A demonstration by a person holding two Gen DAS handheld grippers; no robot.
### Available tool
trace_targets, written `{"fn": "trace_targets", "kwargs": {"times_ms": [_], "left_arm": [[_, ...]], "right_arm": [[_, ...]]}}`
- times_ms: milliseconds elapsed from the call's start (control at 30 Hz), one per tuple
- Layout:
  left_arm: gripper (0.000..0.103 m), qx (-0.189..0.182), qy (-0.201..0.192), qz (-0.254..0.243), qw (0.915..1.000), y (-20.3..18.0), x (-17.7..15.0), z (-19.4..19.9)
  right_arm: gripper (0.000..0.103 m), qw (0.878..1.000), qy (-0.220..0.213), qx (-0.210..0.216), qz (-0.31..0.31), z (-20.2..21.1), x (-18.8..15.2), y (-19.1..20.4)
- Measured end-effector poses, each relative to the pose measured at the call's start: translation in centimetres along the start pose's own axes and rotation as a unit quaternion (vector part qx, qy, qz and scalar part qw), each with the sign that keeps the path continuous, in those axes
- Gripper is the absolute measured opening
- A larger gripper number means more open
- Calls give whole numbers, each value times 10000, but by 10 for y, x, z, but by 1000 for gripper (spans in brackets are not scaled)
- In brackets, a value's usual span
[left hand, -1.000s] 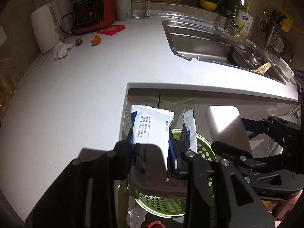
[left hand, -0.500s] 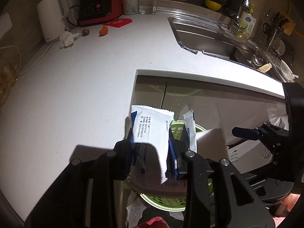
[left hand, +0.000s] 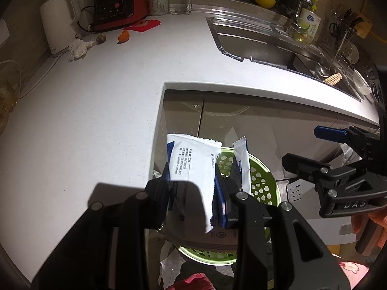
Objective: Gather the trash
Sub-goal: 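Drop the sponge into the basket with the right gripper while the left drops the sachets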
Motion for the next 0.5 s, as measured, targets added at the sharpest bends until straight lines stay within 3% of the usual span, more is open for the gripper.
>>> {"fn": "trace_targets", "kwargs": {"times_ms": [333, 400, 433, 467, 500], "left_arm": [[32, -86, 31, -186, 9998, -12, -3, -1], [45, -235, 196, -308, 9991, -19, -7, -5], [70, -285, 292, -356, 9985, -22, -9, -8], [85, -293, 342, -397, 9982, -25, -12, -10], [86, -300, 337, -449, 9980, -28, -14, -10]], "right_arm": [[100, 9997, -37, -89, -246, 3, -6, -17], [100, 9996, -53, -110, -243, 4, -6, -17], [100, 9996, -48, -116, -243, 4, -6, -18], [100, 9996, -58, -112, -250, 4, -7, -18], [100, 9996, -60, -113, -256, 5, -7, -19]]}}
Point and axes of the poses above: each gripper's, at about its wrist camera, not at the fingertips, and z roughly against the way its jaws point, y to its left, x to its top, the point moved 5 cm from there along -z, roughly the way its jaws point, and after that the axes turned 11 degrees about x, right-handed, at the moved point
